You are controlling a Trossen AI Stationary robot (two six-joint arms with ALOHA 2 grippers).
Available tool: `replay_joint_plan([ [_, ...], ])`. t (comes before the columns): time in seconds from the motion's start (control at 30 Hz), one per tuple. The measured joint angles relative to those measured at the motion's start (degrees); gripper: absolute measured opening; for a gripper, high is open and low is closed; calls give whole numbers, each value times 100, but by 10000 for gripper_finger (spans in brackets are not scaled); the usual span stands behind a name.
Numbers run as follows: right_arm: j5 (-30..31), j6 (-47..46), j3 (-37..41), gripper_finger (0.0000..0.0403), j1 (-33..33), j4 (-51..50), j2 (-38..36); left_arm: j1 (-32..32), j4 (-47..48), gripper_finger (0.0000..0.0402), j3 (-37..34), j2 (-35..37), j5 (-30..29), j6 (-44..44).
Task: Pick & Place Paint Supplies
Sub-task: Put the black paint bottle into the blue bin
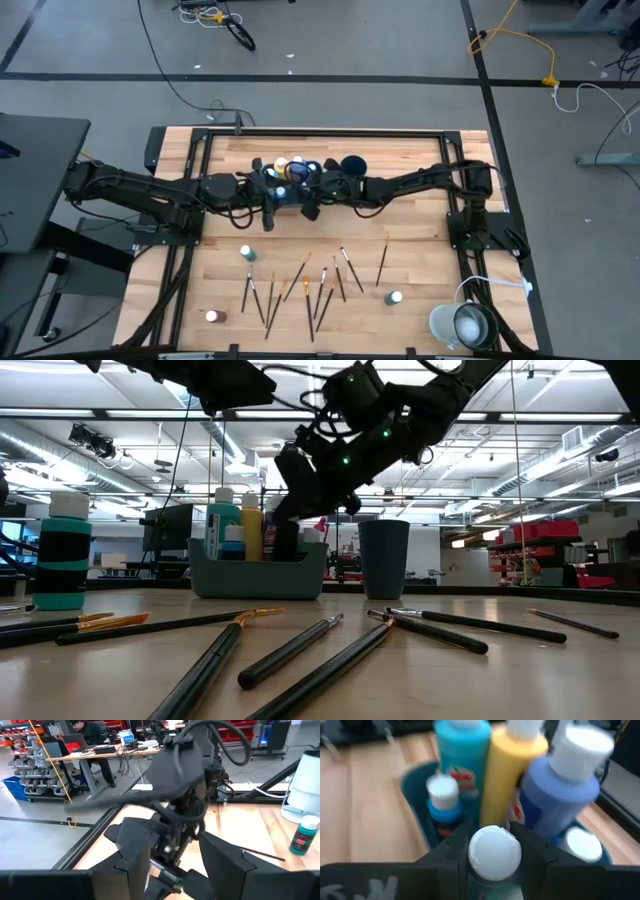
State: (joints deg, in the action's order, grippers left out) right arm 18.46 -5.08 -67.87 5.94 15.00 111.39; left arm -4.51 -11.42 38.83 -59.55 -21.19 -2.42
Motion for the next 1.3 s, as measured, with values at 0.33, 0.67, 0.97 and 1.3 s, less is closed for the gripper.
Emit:
replay_joint_plan([
  [0.33, -187, 398, 2, 117, 172, -196, 2, 0, 37, 179, 0, 0, -17, -42],
  [0.67, -577, 748, 2, 119, 268, -218, 2, 0, 39, 179, 0, 0, -17, -42],
  [0.97, -895, 895, 2, 146, 395, -212, 1, 0, 39, 179, 0, 0, -17, -42],
  [1.3, -1193, 1051, 2, 148, 478, -209, 0, 0, 41, 179, 0, 0, -17, -42],
])
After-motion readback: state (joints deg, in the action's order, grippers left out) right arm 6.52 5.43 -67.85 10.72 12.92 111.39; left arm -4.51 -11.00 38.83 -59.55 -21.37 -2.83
